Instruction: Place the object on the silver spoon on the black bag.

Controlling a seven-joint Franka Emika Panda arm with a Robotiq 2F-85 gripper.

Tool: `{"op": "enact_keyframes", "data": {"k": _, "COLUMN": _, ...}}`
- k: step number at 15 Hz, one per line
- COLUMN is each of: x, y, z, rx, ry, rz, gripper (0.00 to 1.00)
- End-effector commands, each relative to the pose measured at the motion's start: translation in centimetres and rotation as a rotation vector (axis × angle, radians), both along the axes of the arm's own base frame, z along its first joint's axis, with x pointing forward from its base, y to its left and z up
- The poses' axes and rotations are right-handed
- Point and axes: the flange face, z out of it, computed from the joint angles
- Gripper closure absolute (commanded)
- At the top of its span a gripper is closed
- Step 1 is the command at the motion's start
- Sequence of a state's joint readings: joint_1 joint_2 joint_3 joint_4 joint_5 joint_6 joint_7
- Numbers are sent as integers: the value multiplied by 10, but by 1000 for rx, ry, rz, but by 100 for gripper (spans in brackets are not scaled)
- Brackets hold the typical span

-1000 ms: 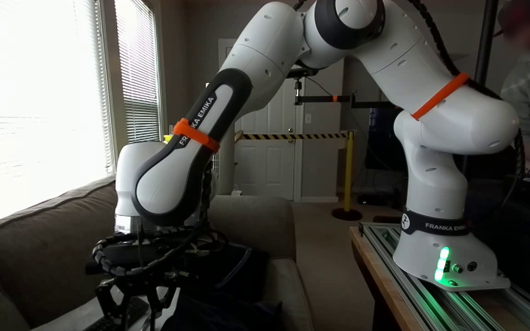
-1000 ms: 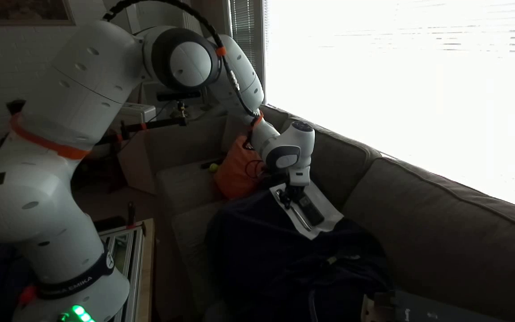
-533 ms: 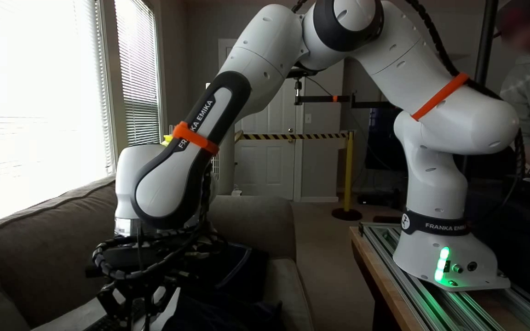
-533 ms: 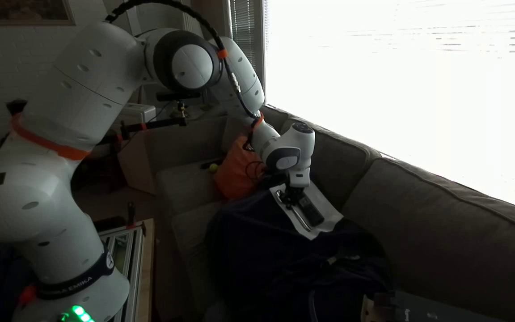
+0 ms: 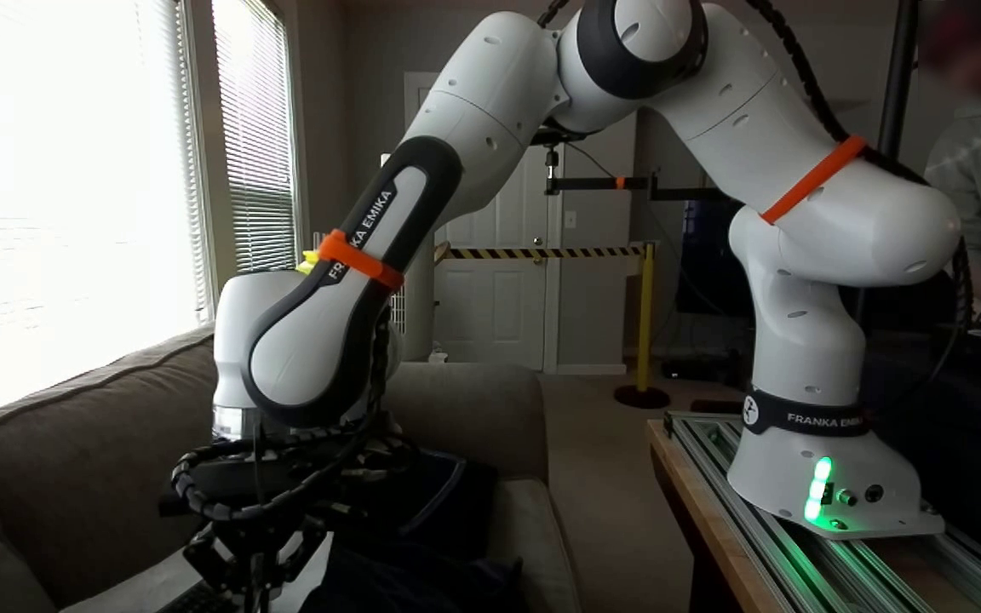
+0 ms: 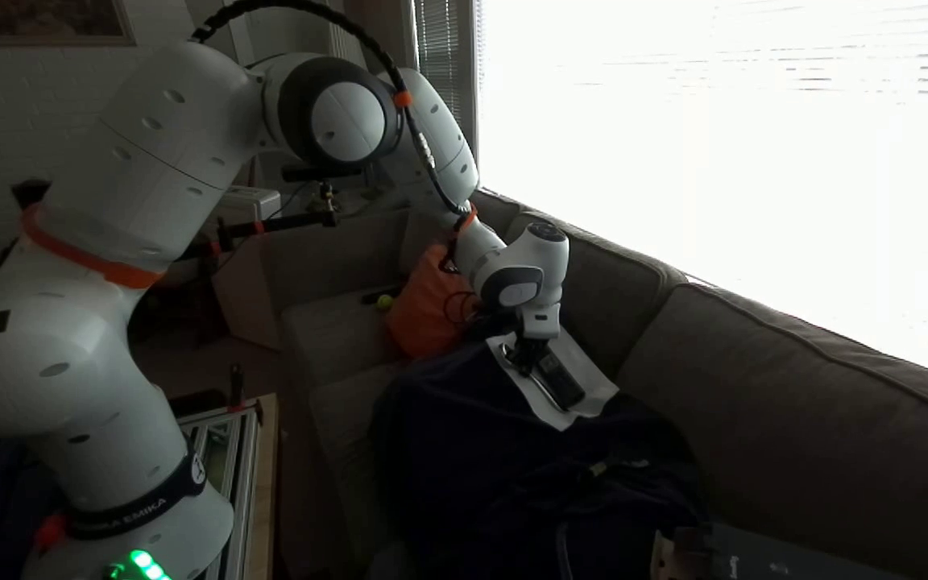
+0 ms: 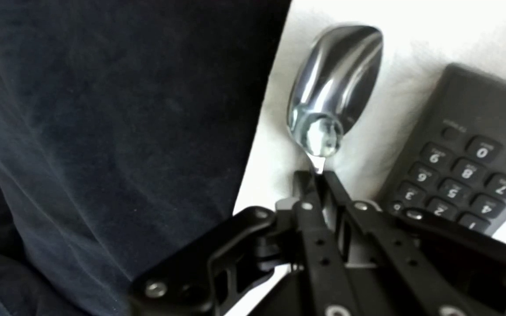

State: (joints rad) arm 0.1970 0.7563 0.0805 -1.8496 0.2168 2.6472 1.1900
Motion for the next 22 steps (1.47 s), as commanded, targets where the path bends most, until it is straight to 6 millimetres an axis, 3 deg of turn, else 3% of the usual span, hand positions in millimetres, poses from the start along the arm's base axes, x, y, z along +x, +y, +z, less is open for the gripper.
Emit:
{"op": "enact_keyframes", "data": {"k": 1, "x": 2, "y": 1, "z": 0, "rx": -10, "ry": 1, "rz": -3, "gripper": 98}}
{"op": "enact_keyframes", "data": {"k": 10, "x": -18, "y": 2, "z": 40, "rx": -245, "ry": -50, "rz": -102, "gripper": 98}}
{"op": "enact_keyframes", "data": {"k": 13, "x": -16, "y": -3, "z": 53, "rx": -273, "ry": -67, "rz": -141, "gripper": 98}}
{"op": "enact_keyframes", "data": {"k": 15, "x": -7, "y": -21, "z": 67, "rx": -267, "ry": -71, "rz": -212, "gripper": 98}}
{"op": "enact_keyframes", "data": {"k": 22, "x": 9, "y": -119, "z": 104, "rx": -363, "ry": -79, "rz": -470, "gripper": 98}}
